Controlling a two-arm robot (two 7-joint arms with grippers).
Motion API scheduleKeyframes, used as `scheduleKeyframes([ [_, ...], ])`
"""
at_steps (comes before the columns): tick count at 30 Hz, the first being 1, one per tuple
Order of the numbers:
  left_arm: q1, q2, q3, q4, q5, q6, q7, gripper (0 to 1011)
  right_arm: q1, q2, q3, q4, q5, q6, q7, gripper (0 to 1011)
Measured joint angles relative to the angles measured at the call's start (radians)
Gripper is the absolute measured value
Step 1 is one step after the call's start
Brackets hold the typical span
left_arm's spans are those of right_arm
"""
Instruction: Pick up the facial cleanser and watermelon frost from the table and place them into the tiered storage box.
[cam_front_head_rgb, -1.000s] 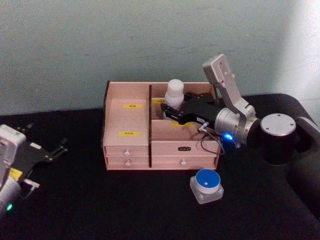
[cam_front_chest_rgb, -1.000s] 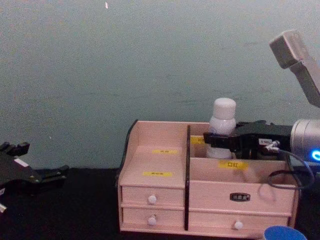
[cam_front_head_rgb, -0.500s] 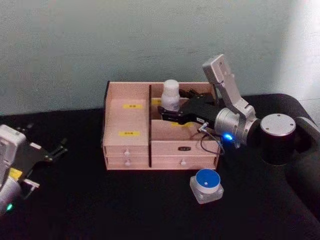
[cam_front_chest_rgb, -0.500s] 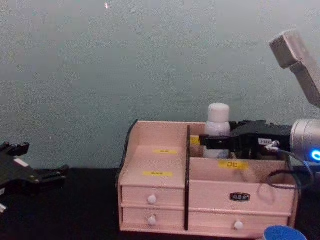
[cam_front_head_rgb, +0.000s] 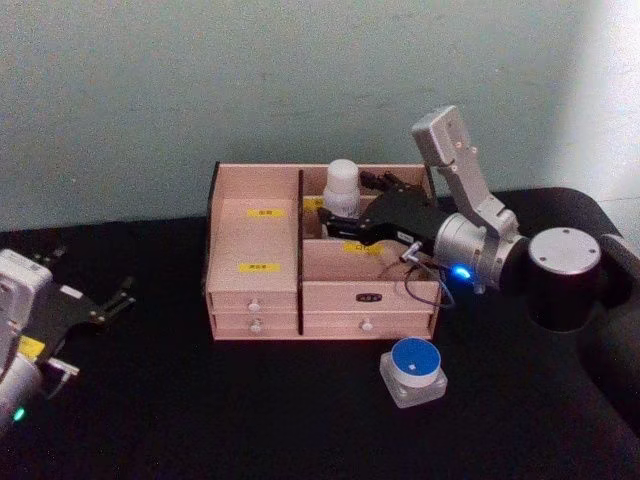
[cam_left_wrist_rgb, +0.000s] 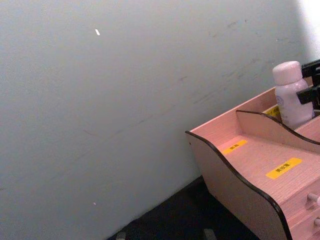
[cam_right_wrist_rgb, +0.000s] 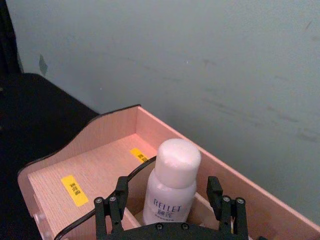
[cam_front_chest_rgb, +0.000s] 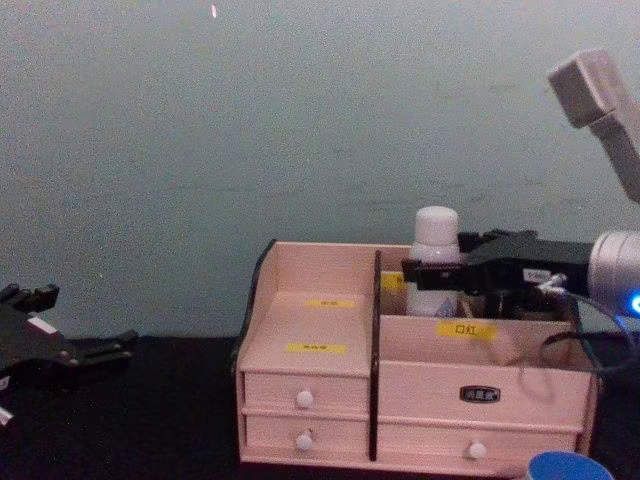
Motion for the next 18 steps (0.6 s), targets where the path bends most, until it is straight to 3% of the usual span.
scheduleKeyframes([
  [9,0.000,0.000,0.000,0.000,0.000,0.000,0.000,1001,-0.079,0.055,0.039,-0.135,0.039,-0.002,0.012,1000],
  [18,0.000,0.000,0.000,0.000,0.000,0.000,0.000,1001,-0.204,0.171,0.082,-0.321,0.117,0.011,0.068,1000],
])
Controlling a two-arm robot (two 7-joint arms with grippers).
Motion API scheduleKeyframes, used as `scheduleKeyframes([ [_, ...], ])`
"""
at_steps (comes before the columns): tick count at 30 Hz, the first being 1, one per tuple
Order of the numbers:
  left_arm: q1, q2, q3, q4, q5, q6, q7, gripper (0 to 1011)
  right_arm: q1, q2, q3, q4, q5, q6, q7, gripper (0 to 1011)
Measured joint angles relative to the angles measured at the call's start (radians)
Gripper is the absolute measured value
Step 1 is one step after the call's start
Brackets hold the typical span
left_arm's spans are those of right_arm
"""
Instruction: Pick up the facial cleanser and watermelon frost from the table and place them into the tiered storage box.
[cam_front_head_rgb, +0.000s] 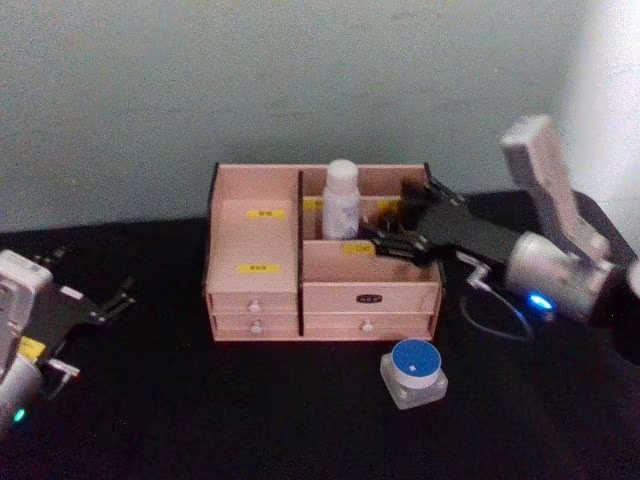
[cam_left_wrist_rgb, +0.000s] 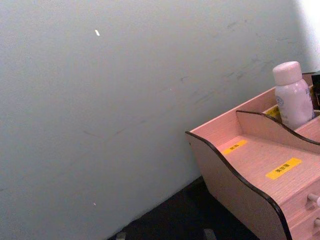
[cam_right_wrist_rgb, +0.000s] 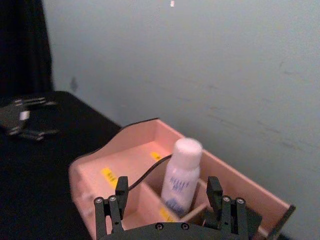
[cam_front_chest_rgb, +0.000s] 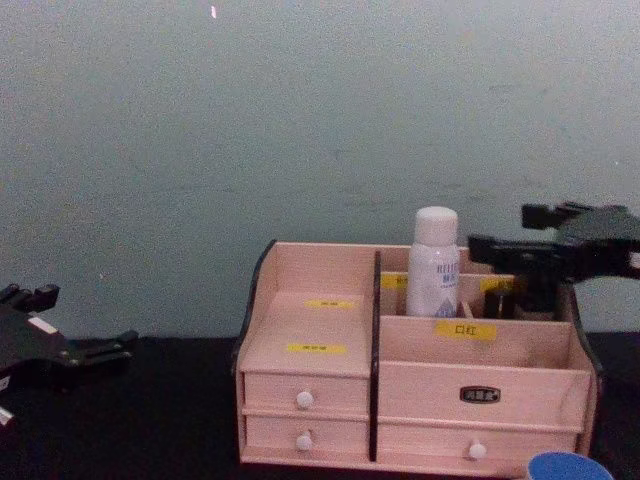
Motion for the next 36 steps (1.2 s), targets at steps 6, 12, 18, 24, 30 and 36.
scheduleKeyframes([
  [6,0.000,0.000,0.000,0.000,0.000,0.000,0.000,1001,-0.117,0.121,0.033,-0.132,0.068,0.012,0.061,1000],
  [12,0.000,0.000,0.000,0.000,0.000,0.000,0.000,1001,-0.204,0.202,0.045,-0.204,0.108,0.031,0.085,1000],
  [18,0.000,0.000,0.000,0.000,0.000,0.000,0.000,1001,-0.242,0.247,0.031,-0.226,0.123,0.062,0.095,1000],
  [24,0.000,0.000,0.000,0.000,0.000,0.000,0.000,1001,-0.246,0.272,-0.008,-0.218,0.119,0.092,0.101,1000],
  [30,0.000,0.000,0.000,0.000,0.000,0.000,0.000,1001,-0.229,0.279,-0.043,-0.195,0.110,0.111,0.101,1000],
  [36,0.000,0.000,0.000,0.000,0.000,0.000,0.000,1001,-0.209,0.280,-0.075,-0.171,0.102,0.120,0.095,1000],
])
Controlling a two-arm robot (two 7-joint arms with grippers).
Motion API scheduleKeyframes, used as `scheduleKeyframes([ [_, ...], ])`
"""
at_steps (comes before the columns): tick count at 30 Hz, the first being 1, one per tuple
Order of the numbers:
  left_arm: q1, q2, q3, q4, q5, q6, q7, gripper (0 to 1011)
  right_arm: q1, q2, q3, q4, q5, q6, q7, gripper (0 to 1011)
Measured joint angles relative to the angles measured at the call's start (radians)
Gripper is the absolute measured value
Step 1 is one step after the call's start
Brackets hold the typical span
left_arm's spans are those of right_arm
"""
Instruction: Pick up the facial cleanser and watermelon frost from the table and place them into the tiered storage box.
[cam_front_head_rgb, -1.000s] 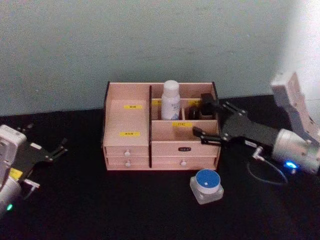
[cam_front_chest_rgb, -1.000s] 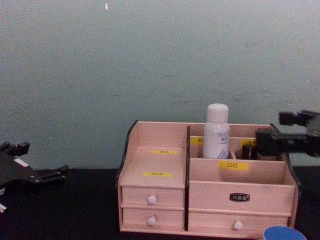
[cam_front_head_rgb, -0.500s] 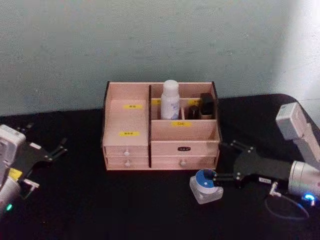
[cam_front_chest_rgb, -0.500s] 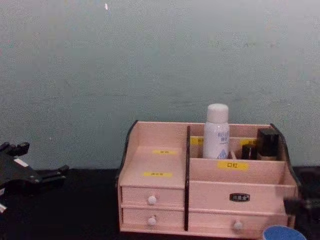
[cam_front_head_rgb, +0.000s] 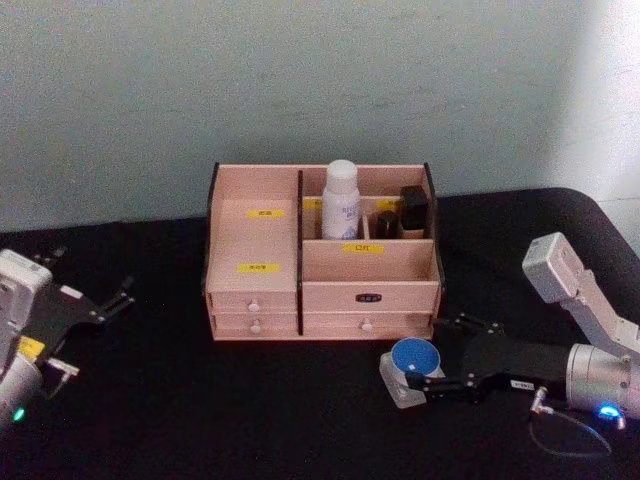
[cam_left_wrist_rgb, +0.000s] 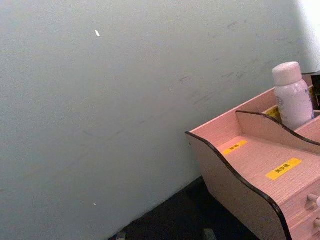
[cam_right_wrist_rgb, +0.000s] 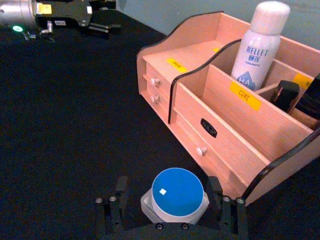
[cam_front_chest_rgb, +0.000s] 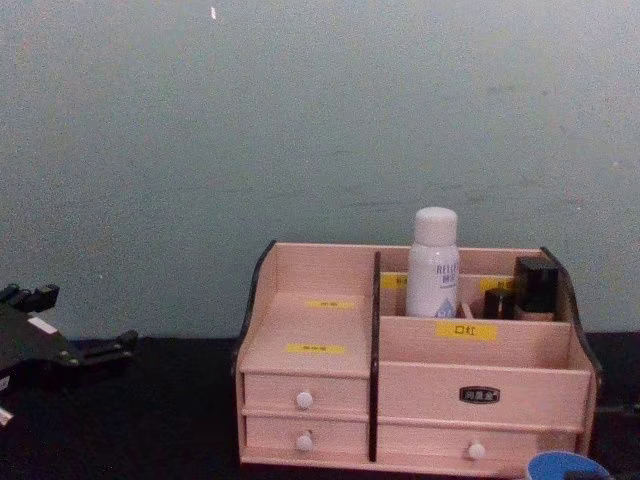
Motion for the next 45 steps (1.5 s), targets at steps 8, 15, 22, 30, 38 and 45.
scheduleKeyframes([
  [8,0.000,0.000,0.000,0.000,0.000,0.000,0.000,1001,0.017,-0.006,-0.019,0.022,-0.008,0.001,-0.014,1000],
  [15,0.000,0.000,0.000,0.000,0.000,0.000,0.000,1001,0.032,-0.014,-0.035,0.042,-0.016,0.004,-0.019,1000],
  [22,0.000,0.000,0.000,0.000,0.000,0.000,0.000,1001,0.041,-0.020,-0.043,0.053,-0.019,0.010,-0.021,1000],
  [30,0.000,0.000,0.000,0.000,0.000,0.000,0.000,1001,0.053,-0.031,-0.052,0.071,-0.020,0.019,-0.024,1000],
  [38,0.000,0.000,0.000,0.000,0.000,0.000,0.000,1001,0.071,-0.042,-0.064,0.095,-0.028,0.027,-0.024,1000],
  [45,0.000,0.000,0.000,0.000,0.000,0.000,0.000,1001,0.086,-0.051,-0.073,0.113,-0.033,0.032,-0.019,1000],
])
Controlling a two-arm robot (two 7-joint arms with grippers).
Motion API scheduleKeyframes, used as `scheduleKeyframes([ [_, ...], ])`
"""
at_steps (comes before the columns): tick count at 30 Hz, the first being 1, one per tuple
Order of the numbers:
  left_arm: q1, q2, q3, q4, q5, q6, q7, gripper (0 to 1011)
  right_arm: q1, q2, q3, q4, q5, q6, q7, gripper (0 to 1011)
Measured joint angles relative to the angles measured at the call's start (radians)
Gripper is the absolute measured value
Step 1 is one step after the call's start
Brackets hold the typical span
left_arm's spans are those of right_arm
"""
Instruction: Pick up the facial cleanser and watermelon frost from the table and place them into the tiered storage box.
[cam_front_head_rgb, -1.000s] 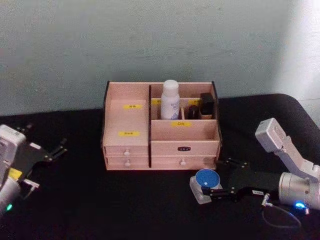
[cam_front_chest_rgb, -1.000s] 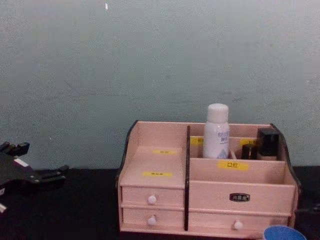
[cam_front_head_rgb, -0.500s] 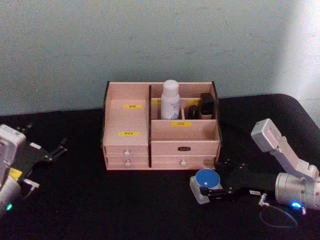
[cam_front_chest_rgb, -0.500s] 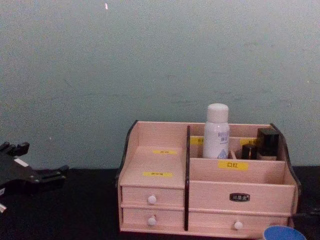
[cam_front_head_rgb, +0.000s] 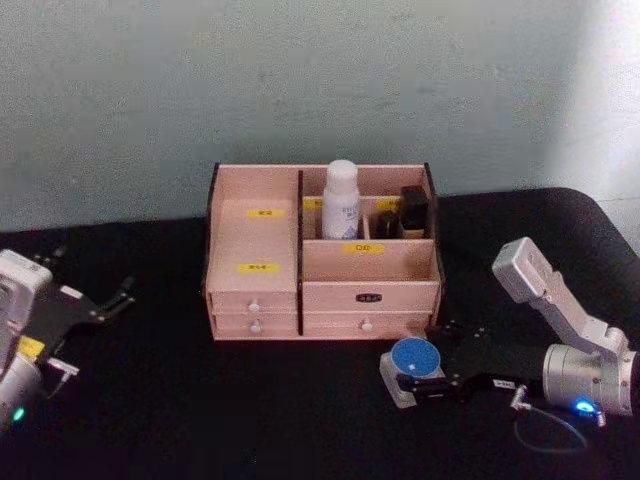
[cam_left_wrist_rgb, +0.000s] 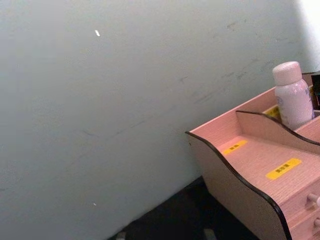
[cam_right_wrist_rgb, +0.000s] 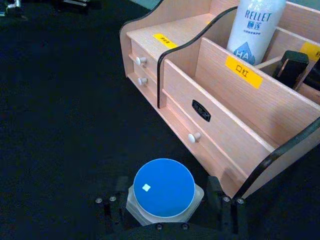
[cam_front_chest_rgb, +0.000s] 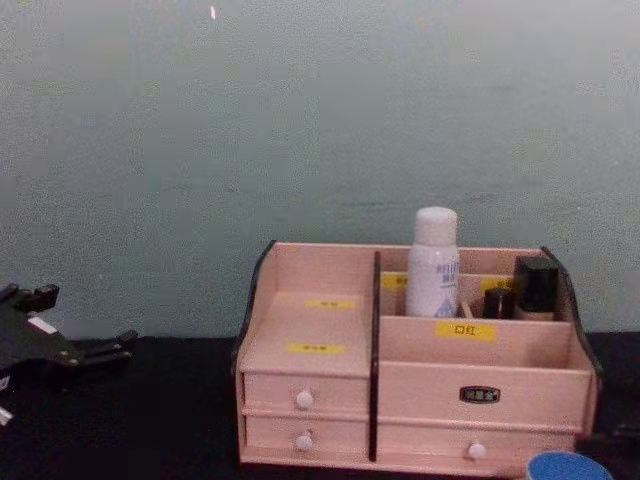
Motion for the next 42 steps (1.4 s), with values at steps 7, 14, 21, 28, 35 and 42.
scheduleKeyframes([
  [7,0.000,0.000,0.000,0.000,0.000,0.000,0.000,1001,0.003,-0.002,-0.003,0.004,-0.001,0.008,0.000,1000],
  [14,0.000,0.000,0.000,0.000,0.000,0.000,0.000,1001,0.007,-0.005,-0.005,0.010,0.005,0.016,0.001,1000],
  [21,0.000,0.000,0.000,0.000,0.000,0.000,0.000,1001,0.006,-0.007,-0.003,0.009,0.012,0.022,-0.004,1000],
  [28,0.000,0.000,0.000,0.000,0.000,0.000,0.000,1001,0.006,-0.007,-0.003,0.009,0.012,0.022,-0.005,1000],
  [35,0.000,0.000,0.000,0.000,0.000,0.000,0.000,1001,0.005,-0.006,-0.002,0.008,0.011,0.021,-0.004,1000],
  [42,0.000,0.000,0.000,0.000,0.000,0.000,0.000,1001,0.005,-0.006,-0.002,0.007,0.011,0.020,-0.004,1000],
])
